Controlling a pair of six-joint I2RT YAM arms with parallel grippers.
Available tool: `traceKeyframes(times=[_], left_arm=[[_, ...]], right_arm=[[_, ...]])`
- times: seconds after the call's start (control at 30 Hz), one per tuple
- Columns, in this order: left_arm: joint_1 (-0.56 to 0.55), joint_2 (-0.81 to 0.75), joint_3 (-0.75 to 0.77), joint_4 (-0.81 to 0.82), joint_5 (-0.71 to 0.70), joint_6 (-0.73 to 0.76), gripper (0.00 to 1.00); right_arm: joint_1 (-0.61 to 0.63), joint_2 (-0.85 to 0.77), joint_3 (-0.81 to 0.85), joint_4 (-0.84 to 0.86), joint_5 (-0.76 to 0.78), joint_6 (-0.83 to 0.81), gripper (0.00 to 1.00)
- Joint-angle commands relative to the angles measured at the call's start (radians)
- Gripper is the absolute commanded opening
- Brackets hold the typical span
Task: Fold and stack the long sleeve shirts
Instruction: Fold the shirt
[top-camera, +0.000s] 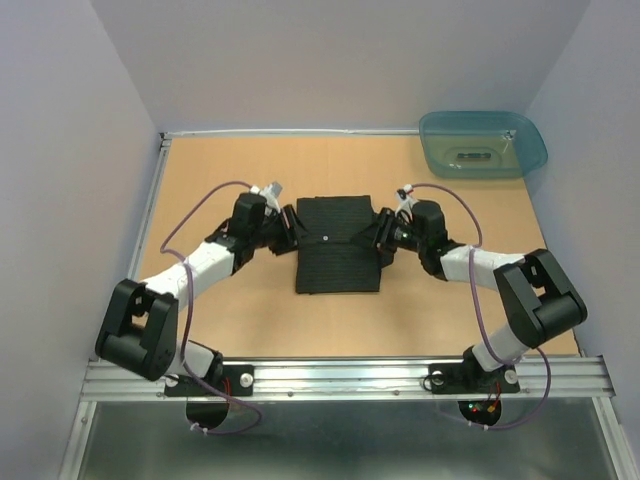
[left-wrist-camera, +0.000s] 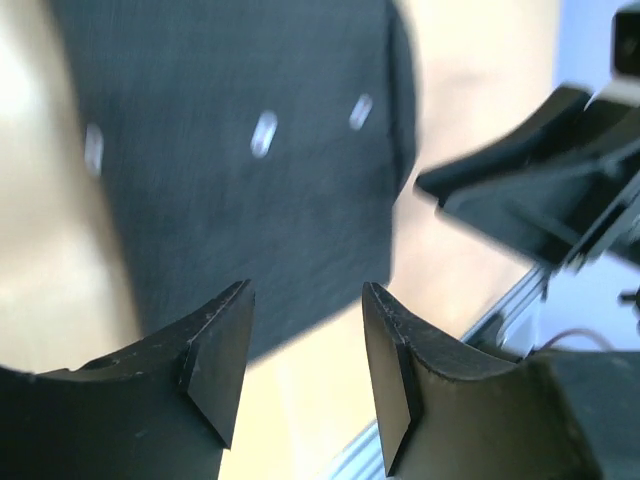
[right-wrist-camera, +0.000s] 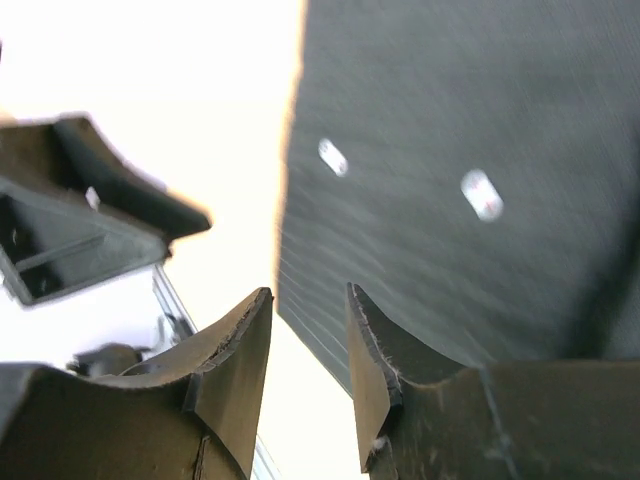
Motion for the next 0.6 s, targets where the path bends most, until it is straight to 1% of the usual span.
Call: traceKeyframes(times=[0.0,0.03,0.1,0.13,0.17,0.2,0.27,0.4,0.43,0.53,0.57], left_arm=[[0.036,0.149,0.187,0.043,0.027,0.051,0.57],[0.042,0.232,0.261,0.049,0.053,0.051,0.55],[0.051,0.315,0.332,0.054,0.076,0.053,0.54],[0.052,0.356,0.393,0.054,0.086,0.056,0.53],[0.055,0.427,0.416,0.054,0.096,0.059,0.52],[0.065,0.458,0.436,0.052,0.098,0.060,0.51],[0.080,0.536,0.468,0.063,0.095,0.063,0.50],[0.150,0.617,0.456,0.086,0.069,0.056,0.50],[0.184,0.630,0.432,0.103,0.061,0.039,0.50],[0.213,0.631,0.390,0.115,0.063,0.023,0.50],[0.214,0.609,0.383,0.115,0.075,0.025,0.50]], right_arm=[[-0.005,0.066,0.176,-0.036,-0.003,-0.052,0.41],[-0.005,0.089,0.207,-0.031,0.001,-0.057,0.41],[-0.005,0.143,0.277,-0.018,0.006,-0.057,0.41],[-0.005,0.195,0.297,-0.001,0.000,-0.058,0.41],[-0.005,0.222,0.317,0.004,-0.002,-0.066,0.41],[-0.006,0.249,0.356,0.004,-0.002,-0.071,0.41],[-0.006,0.324,0.376,0.012,0.012,-0.078,0.41],[-0.020,0.419,0.368,0.035,0.038,-0.066,0.41],[-0.031,0.430,0.350,0.044,0.043,-0.078,0.41],[-0.060,0.442,0.321,0.042,0.052,-0.104,0.41],[-0.068,0.433,0.301,0.038,0.043,-0.119,0.41]])
